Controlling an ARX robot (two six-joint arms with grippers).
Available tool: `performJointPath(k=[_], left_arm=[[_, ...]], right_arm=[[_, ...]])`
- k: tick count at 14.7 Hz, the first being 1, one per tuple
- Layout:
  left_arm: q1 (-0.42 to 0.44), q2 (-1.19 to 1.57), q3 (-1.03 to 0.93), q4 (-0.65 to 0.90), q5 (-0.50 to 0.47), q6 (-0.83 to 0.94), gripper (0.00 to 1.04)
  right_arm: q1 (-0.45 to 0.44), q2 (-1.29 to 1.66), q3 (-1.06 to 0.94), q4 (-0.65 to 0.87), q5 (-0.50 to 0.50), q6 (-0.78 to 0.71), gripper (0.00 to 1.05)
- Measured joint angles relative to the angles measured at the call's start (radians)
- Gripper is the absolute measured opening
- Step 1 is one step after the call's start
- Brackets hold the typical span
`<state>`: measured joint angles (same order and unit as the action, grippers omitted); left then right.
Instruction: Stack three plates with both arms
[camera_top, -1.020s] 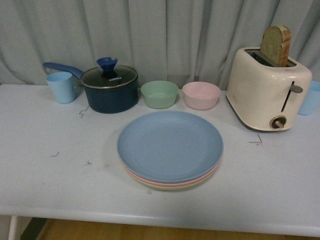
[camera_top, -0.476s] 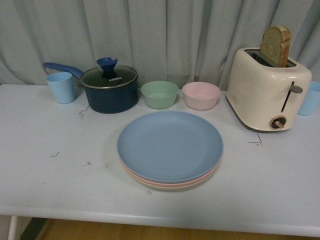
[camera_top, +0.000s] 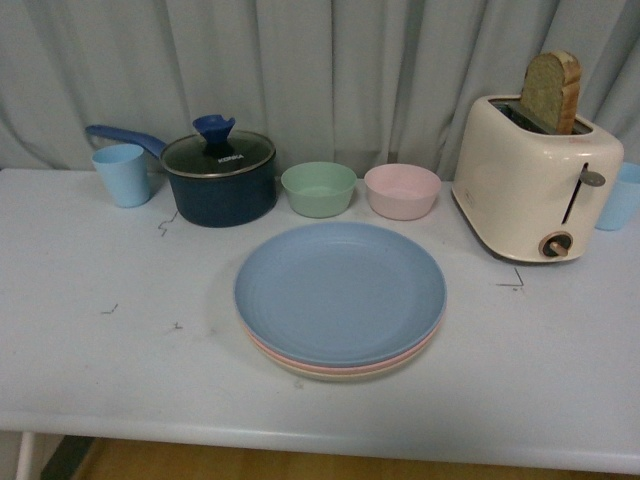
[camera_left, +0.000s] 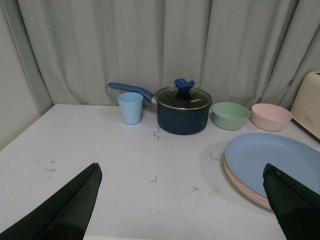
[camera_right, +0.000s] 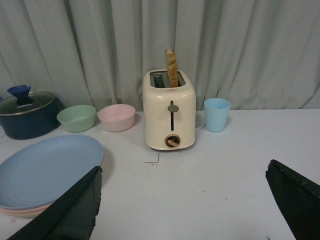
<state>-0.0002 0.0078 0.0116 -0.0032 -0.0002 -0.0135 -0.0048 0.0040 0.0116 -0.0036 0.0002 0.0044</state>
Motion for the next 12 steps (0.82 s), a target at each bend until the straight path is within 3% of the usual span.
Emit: performJointPath(k=[2,12], left_arm=[[0.0,0.0,0.0,0.0,0.0,0.0,0.98],[0.0,0.0,0.0,0.0,0.0,0.0,0.98]], right_arm=[[0.0,0.0,0.0,0.0,0.0,0.0,0.98],[0.0,0.0,0.0,0.0,0.0,0.0,0.98]])
